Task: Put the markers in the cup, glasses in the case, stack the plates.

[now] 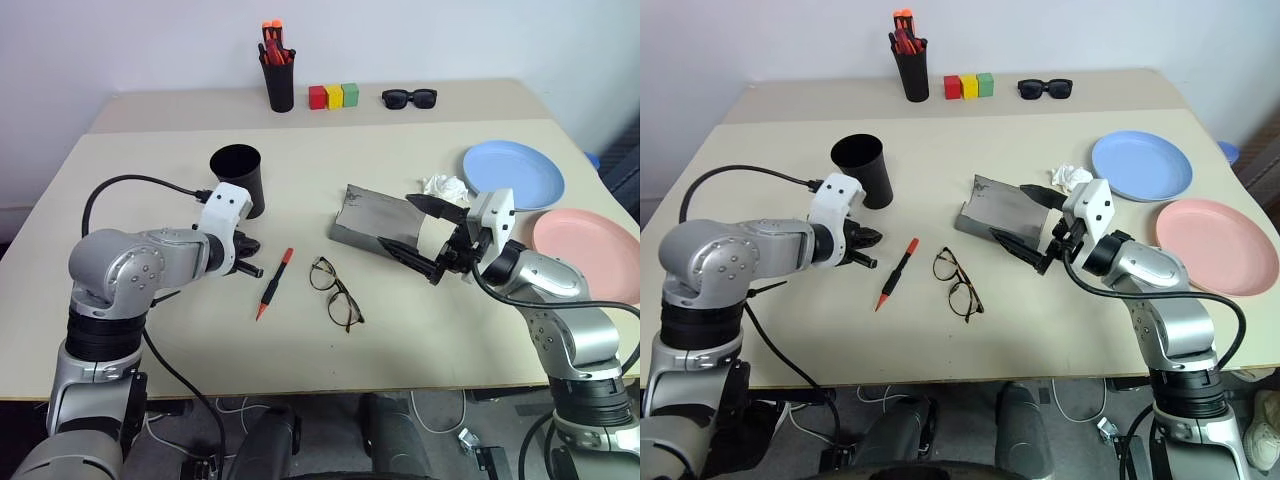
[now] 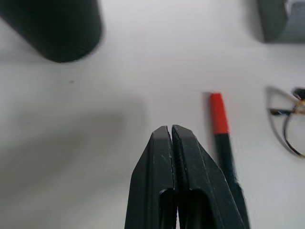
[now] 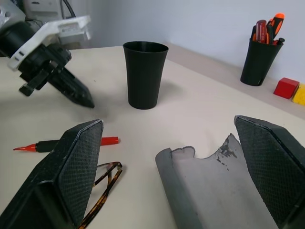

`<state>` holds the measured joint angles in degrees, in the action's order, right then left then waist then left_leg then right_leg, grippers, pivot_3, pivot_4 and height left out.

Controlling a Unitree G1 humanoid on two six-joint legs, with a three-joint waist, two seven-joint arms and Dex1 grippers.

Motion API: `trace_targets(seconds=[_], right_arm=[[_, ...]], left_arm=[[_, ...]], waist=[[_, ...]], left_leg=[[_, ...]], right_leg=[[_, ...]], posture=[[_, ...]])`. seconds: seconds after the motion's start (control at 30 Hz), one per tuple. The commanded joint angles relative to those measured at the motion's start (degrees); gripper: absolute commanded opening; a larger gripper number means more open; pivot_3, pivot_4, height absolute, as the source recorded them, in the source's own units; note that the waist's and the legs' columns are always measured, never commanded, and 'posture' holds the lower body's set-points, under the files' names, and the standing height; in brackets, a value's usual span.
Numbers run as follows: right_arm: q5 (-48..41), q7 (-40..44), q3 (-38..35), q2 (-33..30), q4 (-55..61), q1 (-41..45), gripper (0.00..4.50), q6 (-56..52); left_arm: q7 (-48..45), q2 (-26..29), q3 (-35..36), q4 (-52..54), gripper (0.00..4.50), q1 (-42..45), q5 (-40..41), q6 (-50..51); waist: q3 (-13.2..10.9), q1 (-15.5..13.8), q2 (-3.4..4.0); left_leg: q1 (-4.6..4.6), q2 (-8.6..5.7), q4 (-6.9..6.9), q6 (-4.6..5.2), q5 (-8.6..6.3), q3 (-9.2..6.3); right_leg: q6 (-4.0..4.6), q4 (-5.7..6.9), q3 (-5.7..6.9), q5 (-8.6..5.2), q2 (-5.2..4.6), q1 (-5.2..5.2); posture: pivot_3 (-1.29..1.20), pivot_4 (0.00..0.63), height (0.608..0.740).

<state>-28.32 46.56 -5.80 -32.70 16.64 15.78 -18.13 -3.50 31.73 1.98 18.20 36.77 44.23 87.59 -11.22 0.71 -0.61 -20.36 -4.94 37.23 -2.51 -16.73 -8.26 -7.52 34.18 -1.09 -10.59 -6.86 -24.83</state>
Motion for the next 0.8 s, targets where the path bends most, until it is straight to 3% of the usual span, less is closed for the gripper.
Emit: trace_targets(seconds=[0.03,0.2,0.73,0.8], right_arm=[[-0.3,0.1,-0.8,-0.2,1.6,0.2,4.50,1.1],[-0.6,0.1,-1.1,-0.3,2.1,-0.3,4.50,0.9],[-0.5,-0.5,-0.9,0.0,2.9,-1.2,4.50,0.9],[-0.5,-0.5,-1.2,-0.3,3.1,-1.5,4.50,0.9]], left_arm=[[-1.2,-1.6,5.1,3.0,1.37,0.2,2.6,4.2],[0.7,2.5,4.1,5.9,3.90,-2.3,9.9,4.9],[8.9,0.0,-2.6,1.9,3.90,-4.1,16.7,4.9],[9.1,0.0,-2.3,1.6,3.37,-5.0,17.3,4.9]], waist=[[0.0,0.0,-0.02],[0.0,0.2,-0.02],[0.0,0.0,-0.02],[0.0,0.0,-0.02]], left_leg=[[-0.01,0.00,0.00,0.00,0.00,0.00],[0.01,0.02,-0.02,0.00,0.00,0.01],[0.00,0.01,0.01,0.00,0.00,0.04],[0.01,0.02,0.00,0.00,0.00,0.04]], right_leg=[[0.00,0.00,0.00,0.00,0.00,0.00],[0.00,0.03,-0.02,0.00,0.00,-0.04],[0.00,0.03,-0.05,0.01,0.00,-0.03],[0.00,0.03,-0.05,0.01,0.00,-0.03]], posture=[[0.00,0.150,0.740],[0.00,0.150,0.740],[0.00,0.150,0.740],[0.00,0.150,0.740]])
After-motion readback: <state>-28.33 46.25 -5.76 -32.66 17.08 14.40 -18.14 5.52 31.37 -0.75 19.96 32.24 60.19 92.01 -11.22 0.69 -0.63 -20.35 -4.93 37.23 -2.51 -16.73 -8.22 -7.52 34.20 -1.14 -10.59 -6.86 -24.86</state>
